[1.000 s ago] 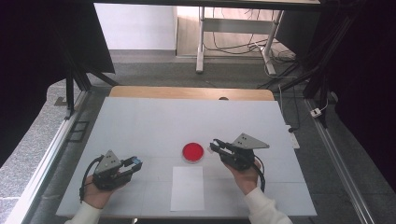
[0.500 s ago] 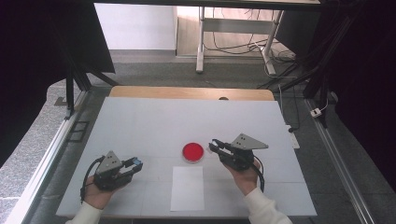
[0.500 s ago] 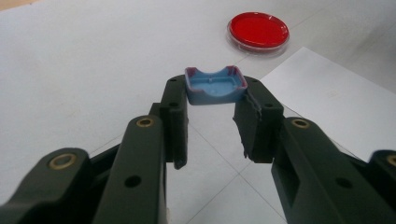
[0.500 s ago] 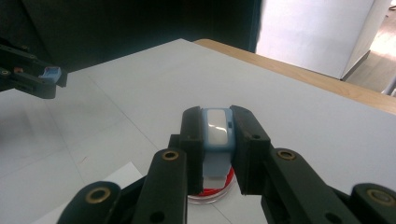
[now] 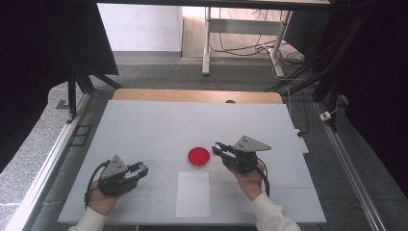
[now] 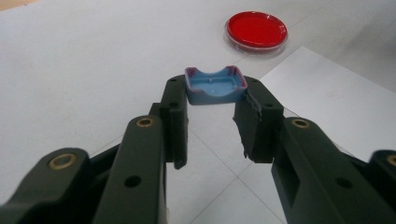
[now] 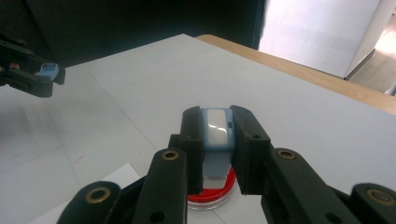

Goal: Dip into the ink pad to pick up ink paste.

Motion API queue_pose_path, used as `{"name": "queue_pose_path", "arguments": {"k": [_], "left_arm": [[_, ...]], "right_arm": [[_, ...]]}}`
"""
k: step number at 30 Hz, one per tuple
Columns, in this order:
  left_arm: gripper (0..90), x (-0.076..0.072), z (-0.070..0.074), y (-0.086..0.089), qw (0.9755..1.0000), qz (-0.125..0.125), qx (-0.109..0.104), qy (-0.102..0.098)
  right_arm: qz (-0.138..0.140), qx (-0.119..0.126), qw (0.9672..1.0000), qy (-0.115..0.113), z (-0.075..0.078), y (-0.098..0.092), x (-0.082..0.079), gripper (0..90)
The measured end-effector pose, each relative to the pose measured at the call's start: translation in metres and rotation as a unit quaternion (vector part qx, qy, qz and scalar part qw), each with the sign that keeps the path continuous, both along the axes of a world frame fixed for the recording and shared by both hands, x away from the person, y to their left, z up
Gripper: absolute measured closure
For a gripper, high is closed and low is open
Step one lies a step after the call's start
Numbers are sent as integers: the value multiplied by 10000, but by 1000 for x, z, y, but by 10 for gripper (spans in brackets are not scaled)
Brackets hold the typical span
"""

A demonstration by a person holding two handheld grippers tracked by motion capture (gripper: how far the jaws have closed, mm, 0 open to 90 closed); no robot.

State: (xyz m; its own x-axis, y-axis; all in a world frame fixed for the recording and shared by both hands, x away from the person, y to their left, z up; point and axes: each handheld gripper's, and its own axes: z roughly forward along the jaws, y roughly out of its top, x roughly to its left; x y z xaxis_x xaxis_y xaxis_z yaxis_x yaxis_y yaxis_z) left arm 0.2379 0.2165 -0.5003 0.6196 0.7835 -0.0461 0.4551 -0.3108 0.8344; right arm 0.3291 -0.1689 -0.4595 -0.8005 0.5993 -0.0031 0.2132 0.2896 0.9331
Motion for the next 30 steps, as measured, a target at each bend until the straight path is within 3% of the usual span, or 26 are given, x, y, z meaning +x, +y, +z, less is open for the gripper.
{"name": "queue_pose_path", "arguments": {"k": [30], "left_arm": [[655, 1, -1, -2, 10000, -57, 20, 30]], "right_arm": [[195, -216, 9994, 183, -10, 25, 20, 749]]}}
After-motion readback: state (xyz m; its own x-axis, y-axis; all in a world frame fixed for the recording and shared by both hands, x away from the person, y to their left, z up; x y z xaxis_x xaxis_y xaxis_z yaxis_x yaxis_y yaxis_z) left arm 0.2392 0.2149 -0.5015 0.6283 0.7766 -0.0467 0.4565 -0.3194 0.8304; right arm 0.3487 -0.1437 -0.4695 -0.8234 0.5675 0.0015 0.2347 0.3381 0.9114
